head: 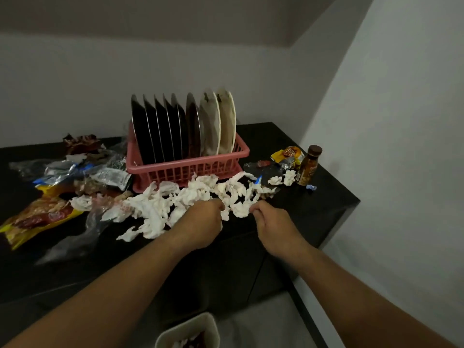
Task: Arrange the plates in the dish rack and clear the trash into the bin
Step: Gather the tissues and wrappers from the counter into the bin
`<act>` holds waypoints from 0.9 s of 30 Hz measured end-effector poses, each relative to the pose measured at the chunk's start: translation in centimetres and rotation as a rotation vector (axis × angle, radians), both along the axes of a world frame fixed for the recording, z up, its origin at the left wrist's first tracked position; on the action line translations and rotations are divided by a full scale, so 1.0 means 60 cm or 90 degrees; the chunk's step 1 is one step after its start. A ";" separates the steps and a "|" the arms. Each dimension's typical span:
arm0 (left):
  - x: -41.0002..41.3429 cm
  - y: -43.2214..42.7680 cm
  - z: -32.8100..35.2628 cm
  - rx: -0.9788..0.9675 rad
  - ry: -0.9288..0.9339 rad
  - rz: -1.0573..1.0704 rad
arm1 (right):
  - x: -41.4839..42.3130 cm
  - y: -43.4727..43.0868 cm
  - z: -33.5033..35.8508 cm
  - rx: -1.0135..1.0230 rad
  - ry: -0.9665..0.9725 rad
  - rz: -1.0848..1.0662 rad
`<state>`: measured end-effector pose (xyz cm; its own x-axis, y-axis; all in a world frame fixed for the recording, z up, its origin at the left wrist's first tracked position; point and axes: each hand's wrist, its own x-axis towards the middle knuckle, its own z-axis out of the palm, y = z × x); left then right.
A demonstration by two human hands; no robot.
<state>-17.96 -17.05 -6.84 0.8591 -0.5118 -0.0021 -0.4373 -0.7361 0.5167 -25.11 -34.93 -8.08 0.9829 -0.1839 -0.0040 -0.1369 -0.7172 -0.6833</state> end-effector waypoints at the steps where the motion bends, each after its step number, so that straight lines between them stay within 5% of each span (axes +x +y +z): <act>1: -0.017 0.009 -0.007 0.015 0.015 -0.009 | -0.010 0.007 -0.007 0.012 0.000 0.006; 12: -0.163 0.074 -0.154 0.029 0.038 0.058 | -0.142 0.078 -0.151 0.022 0.116 0.034; 17: -0.165 0.113 -0.252 0.051 0.104 0.042 | -0.169 0.102 -0.231 -0.073 0.171 0.025; 27: -0.120 0.210 -0.604 0.121 0.062 0.013 | -0.140 0.189 -0.609 -0.163 0.288 0.196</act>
<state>-25.15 -4.46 -43.07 0.8602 -0.4769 -0.1808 -0.3760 -0.8325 0.4069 -33.50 -23.60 -44.60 0.9022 0.0583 -0.4275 -0.1340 -0.9040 -0.4060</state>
